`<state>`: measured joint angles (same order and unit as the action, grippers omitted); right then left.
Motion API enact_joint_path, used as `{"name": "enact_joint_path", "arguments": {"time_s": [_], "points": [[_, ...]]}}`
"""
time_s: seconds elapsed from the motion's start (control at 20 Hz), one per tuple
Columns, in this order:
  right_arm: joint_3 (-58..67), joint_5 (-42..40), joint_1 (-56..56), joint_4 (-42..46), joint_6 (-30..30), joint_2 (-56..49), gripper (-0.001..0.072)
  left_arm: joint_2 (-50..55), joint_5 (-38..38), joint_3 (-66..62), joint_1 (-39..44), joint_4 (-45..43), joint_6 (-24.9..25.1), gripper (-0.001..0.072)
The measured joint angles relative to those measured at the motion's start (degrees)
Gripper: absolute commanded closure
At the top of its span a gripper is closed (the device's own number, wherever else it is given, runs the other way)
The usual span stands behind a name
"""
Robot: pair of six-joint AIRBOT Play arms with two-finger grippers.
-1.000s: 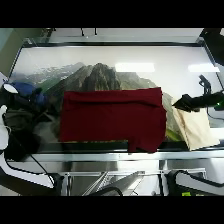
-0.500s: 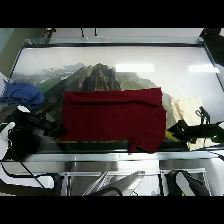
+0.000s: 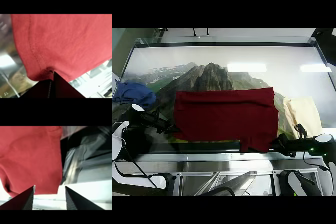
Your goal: Fold the shirts.
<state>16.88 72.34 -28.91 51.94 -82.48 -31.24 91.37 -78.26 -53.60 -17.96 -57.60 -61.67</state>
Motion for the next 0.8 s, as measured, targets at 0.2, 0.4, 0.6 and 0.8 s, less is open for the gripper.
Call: {"name": "enact_joint_path", "arguments": {"time_s": [0.2,0.4,0.6,0.8], "points": [[-1.3,-1.4,0.2,-2.1,2.5,-4.4,0.0279,0.0,-1.0,0.0,-0.2,0.5,0.1,0.0693],[-1.7,-2.4,2.2,-5.9,4.8,-8.9,0.0287,0.0,-1.6,0.0,-0.2,0.7,0.1,0.0693],[-1.7,-6.6,5.3,-12.0,10.0,-12.7,0.0609,0.0,-3.0,-0.1,-0.2,0.8,0.1,0.0693],[1.4,-5.3,6.2,-17.1,14.2,-12.4,0.0693,0.0,-6.8,-1.0,-0.5,0.0,-0.2,0.0693]]}}
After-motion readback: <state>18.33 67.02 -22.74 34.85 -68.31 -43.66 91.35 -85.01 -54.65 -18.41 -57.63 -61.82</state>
